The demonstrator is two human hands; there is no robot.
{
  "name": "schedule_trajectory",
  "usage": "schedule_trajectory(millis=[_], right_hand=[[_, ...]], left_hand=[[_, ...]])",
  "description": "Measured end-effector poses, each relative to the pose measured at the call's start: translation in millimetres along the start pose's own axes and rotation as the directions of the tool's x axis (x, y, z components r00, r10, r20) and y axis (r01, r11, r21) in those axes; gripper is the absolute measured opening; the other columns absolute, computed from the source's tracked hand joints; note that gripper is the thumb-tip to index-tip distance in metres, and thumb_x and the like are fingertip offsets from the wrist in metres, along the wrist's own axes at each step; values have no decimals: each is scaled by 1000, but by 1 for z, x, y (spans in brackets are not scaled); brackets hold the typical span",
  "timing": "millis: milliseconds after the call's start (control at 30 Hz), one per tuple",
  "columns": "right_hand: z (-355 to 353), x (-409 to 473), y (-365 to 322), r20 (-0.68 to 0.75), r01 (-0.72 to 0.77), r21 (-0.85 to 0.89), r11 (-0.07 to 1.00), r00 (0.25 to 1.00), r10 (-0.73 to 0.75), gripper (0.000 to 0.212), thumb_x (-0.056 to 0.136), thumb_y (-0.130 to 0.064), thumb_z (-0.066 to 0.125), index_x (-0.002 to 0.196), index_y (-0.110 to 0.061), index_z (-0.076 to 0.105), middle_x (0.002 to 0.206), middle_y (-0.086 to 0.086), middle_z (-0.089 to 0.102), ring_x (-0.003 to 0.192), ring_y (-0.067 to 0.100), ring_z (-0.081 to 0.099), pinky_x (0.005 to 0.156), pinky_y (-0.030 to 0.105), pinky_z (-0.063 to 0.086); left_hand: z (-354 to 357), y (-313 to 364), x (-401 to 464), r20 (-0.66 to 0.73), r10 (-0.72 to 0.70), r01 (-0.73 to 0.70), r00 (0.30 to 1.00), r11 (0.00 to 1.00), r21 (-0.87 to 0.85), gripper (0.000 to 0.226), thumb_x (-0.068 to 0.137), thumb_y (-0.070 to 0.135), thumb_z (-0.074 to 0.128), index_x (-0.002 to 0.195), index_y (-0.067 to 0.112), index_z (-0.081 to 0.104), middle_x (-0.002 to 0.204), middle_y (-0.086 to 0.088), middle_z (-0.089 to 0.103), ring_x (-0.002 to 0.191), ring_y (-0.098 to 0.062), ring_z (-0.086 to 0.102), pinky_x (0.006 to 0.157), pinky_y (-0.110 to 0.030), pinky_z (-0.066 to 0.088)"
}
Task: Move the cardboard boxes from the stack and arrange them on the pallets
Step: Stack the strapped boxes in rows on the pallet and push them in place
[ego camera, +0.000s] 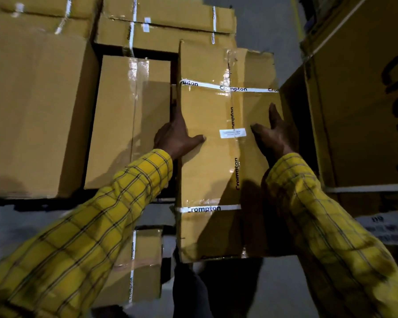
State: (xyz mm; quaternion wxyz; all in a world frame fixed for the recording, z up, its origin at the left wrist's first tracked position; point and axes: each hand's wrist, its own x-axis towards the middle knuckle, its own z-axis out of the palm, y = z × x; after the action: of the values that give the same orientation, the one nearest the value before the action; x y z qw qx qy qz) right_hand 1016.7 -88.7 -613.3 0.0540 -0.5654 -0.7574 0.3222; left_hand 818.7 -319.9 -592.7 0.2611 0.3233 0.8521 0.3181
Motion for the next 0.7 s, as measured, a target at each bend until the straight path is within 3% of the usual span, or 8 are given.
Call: schedule_trajectory(millis=[167,333,433,567,700], right_hand=[[0,11,0,3,-47,94,995,999,47,99,71,-71,68,155,-61,17,162,7,39,144,37,42,120,54,35],[41,58,25,94,-40,271,962,995,15,98,64,-65,79,142,-79,22,154,2,40,135,32,51,113,55,45],[54,55,1,107,-9,258,966,994,-19,99,69,-54,77,152,-63,25,151,2,39,133,26,51,113,48,46],[68,72,-6,82,-9,188,982,997,-7,91,78,-47,72,156,-55,26,157,8,26,140,37,41,119,50,39],[79,95,6,122,43,151,988,991,-62,92,83,-42,73,162,-39,26,156,3,24,143,34,37,121,50,35]], left_hand=[[9,9,26,-23,18,-17,1000,999,40,102,78,55,80,156,24,23,136,-4,63,112,-34,65,89,-38,53],[17,-8,46,14,-57,57,998,998,34,103,79,49,82,155,20,19,132,-8,64,111,-35,64,90,-41,54],[20,-25,61,-12,-96,97,995,995,35,90,81,49,80,146,17,27,124,-10,66,108,-36,64,84,-40,53],[32,-40,83,-28,-97,97,995,995,22,85,80,50,79,142,17,31,123,-11,66,107,-36,64,87,-44,54],[48,-55,100,-23,-100,100,995,995,13,100,79,50,78,155,20,20,143,-10,57,122,-37,59,98,-48,52]])
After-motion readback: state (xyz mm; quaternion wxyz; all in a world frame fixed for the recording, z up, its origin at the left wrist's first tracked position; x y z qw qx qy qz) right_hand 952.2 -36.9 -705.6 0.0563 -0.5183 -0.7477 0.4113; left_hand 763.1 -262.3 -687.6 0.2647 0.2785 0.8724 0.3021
